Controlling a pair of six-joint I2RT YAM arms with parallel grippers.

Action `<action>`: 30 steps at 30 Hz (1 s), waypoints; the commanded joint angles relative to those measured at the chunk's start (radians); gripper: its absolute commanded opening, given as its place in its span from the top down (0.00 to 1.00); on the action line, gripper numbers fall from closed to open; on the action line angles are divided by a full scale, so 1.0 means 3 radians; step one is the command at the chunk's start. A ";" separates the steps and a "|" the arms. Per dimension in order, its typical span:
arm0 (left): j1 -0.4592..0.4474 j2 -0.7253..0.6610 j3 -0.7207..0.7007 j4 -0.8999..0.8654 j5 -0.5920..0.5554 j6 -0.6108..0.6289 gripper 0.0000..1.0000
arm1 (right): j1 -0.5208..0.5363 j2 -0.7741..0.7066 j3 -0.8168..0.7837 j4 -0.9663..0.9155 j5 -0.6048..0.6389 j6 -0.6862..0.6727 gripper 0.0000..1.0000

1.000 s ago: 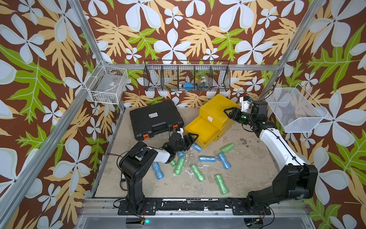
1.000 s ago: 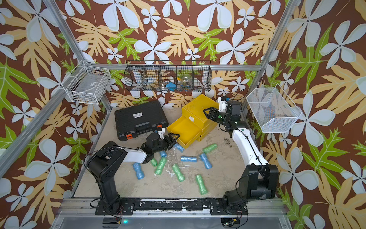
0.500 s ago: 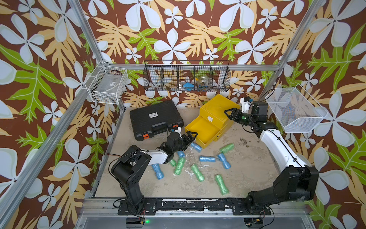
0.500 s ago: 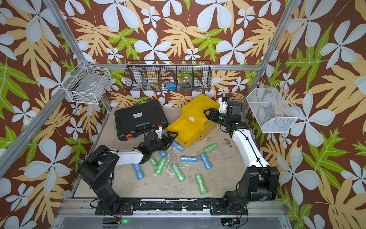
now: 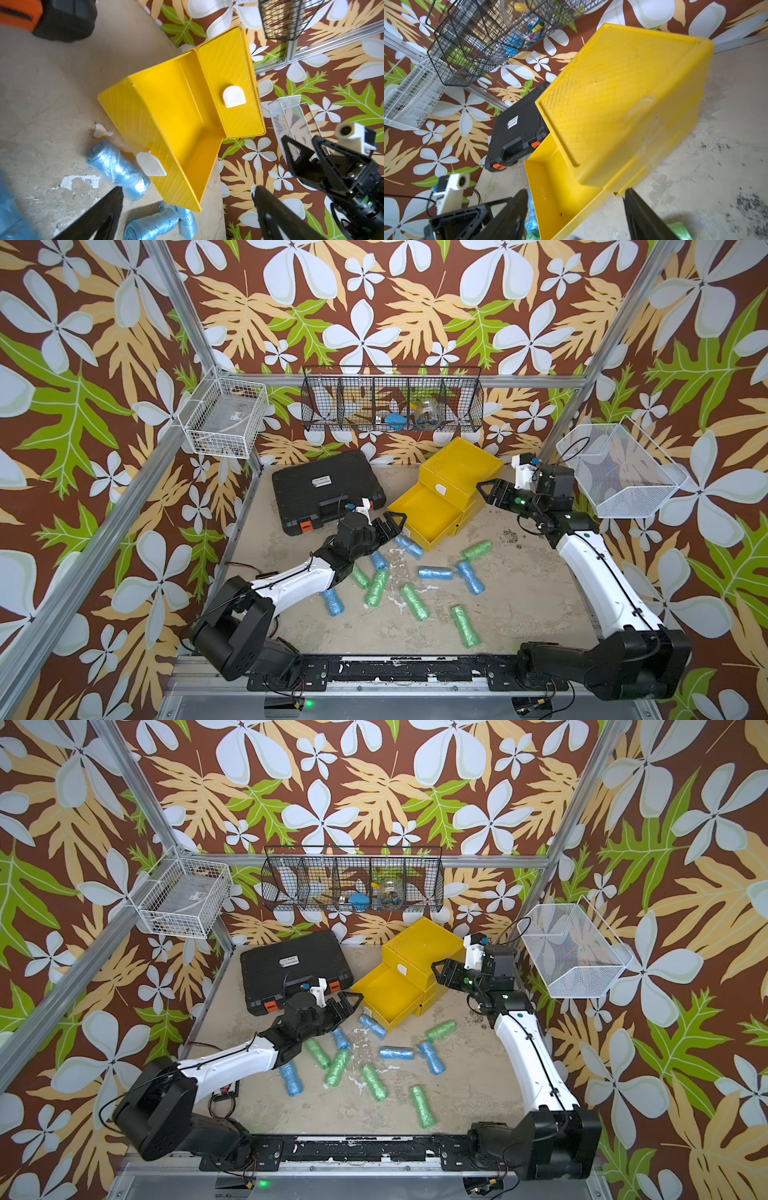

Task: Sort the rolls of trash bags by color and place them into the drawer
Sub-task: Pick up the roll of trash bags from the center of the board.

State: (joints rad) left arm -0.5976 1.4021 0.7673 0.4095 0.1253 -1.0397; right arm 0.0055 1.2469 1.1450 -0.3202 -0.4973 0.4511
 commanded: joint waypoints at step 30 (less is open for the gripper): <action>0.0279 -0.1053 -0.0964 -0.0276 0.0773 0.0554 0.31 | 0.2356 -0.0671 -0.1968 -0.1177 0.1226 0.0496 0.36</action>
State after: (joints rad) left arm -0.5152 1.0966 0.4870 0.2981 0.3458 -0.8642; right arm 0.7074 1.0420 0.5766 -0.6991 -0.1467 0.5766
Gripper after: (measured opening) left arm 0.685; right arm 0.648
